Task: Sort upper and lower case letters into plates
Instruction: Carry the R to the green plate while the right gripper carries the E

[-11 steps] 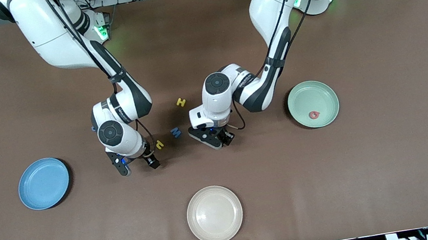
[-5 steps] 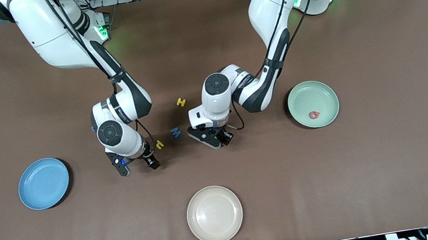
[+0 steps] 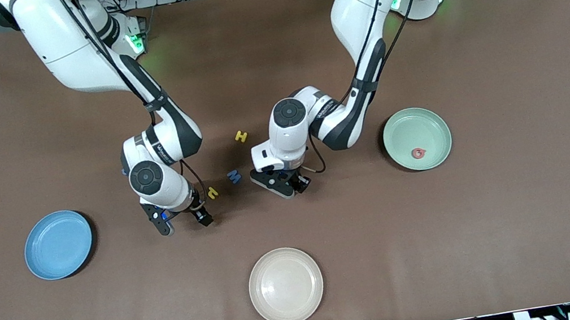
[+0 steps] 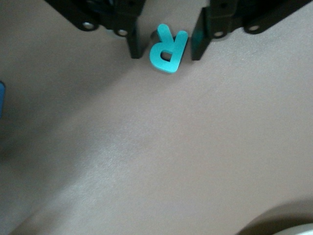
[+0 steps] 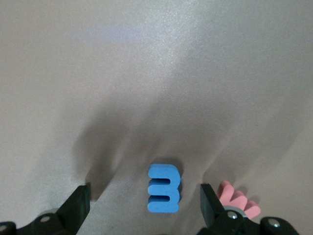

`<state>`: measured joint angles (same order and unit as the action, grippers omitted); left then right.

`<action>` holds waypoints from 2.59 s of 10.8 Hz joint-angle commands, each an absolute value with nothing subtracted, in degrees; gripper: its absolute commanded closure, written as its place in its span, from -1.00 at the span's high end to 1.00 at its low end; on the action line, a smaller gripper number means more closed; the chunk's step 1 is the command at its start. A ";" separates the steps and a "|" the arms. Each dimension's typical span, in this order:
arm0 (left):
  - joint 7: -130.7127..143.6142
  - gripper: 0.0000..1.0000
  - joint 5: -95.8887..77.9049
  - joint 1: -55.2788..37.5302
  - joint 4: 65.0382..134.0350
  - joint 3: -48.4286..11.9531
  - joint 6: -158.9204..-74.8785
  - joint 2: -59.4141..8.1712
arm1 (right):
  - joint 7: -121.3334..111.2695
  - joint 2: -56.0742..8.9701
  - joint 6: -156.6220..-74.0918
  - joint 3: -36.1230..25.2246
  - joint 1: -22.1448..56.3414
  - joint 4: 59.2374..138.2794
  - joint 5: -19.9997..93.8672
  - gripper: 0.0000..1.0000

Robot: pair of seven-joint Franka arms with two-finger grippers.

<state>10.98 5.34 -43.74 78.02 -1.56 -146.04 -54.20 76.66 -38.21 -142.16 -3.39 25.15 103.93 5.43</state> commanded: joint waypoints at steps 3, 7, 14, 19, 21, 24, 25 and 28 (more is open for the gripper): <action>9.67 -0.38 4.31 -43.42 77.87 -1.58 -146.43 -54.49 | 75.67 -39.81 -143.79 -3.16 25.31 102.83 5.10 1.00; 10.19 -0.65 2.91 -43.24 77.87 -1.58 -146.34 -54.06 | 75.85 -39.38 -143.00 -3.16 25.40 103.09 5.01 1.00; 4.42 -0.74 2.20 -33.69 78.13 -4.65 -122.49 -47.48 | 76.03 -38.76 -142.82 -3.16 25.49 103.18 5.01 1.00; -7.47 -0.74 2.20 -18.30 78.40 -9.76 -106.81 -41.50 | 75.50 -37.71 -141.86 -3.60 25.31 103.27 4.57 -1.00; -9.12 -0.73 2.11 -15.04 78.40 -9.93 -104.34 -40.87 | 74.80 -36.57 -139.58 -4.13 24.79 103.27 3.17 -1.00; -10.63 -0.72 2.11 -14.86 78.49 -9.84 -102.06 -40.70 | 72.44 -34.81 -136.94 -6.32 24.70 103.18 2.55 -1.00; -10.98 -0.72 2.11 -14.59 78.49 -9.84 -101.17 -40.69 | 69.64 -34.37 -136.93 -8.07 24.70 103.18 2.55 -1.00; -11.86 -0.72 2.11 -13.01 79.19 -9.84 -99.15 -39.90 | 56.82 -33.66 -134.93 -13.96 22.69 102.49 2.55 -1.00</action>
<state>-9.64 3.12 -14.31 77.18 -9.57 -100.44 -42.03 62.37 -34.96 -137.08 -12.43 24.59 102.40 3.12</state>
